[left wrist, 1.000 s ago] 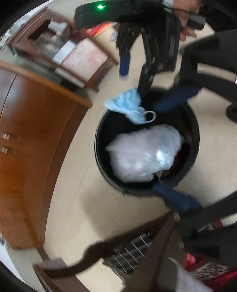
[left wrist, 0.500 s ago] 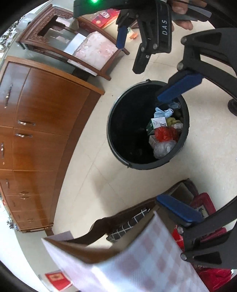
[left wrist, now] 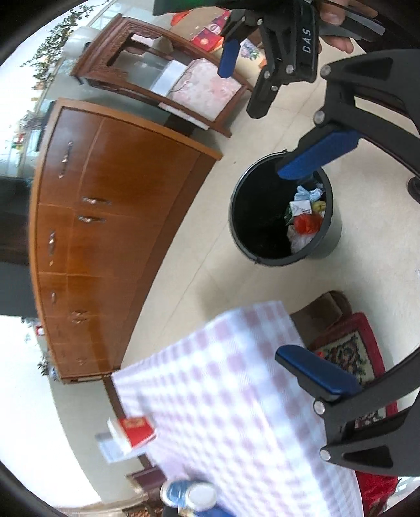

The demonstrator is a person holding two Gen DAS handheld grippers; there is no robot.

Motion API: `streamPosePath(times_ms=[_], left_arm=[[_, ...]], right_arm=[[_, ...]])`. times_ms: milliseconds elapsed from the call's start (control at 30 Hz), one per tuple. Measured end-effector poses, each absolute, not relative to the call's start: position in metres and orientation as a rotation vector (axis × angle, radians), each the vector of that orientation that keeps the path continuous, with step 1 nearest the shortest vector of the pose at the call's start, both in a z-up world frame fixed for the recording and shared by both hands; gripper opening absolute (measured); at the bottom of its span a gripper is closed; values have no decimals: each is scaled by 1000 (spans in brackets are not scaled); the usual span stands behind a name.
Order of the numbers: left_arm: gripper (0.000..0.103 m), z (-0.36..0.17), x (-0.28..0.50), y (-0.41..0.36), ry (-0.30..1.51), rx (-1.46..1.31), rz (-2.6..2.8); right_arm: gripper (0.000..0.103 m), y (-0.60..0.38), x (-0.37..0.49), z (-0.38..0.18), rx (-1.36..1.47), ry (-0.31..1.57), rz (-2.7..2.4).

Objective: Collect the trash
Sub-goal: 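Move both tools back to the table toward the blue paper cups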

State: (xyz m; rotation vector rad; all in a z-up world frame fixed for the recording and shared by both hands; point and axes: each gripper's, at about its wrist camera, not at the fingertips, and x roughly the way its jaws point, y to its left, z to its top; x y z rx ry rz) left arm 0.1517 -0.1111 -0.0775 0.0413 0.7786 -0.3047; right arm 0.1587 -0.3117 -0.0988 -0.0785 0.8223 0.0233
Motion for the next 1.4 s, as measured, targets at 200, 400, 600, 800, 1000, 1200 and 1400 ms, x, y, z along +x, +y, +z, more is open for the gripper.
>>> streamPosePath(times_ms=[200,400,600,800,1000,1200,1400], left_arm=[[103,-58,144,-79,727,10,-239],[103,-47,134,-47,685,-9,-167],[103,-36,125,-17,656,-36,-111],[103,-32,120,12,638,-56,-45],[103,-31,116,49,619,-89,37],[103,-32,109,95,589,-109,138],[103,-35,109,149,578,-120,241]], right_arm=[[103,-281,154,-71,-102,758,72],[103,-252,155,-54,-118,716,120],[103,-222,155,-39,-136,682,165],[103,-196,158,-32,-148,663,211],[103,-165,163,-29,-146,646,273],[103,-120,178,-28,-121,633,362],[103,-66,199,-32,-153,681,399]])
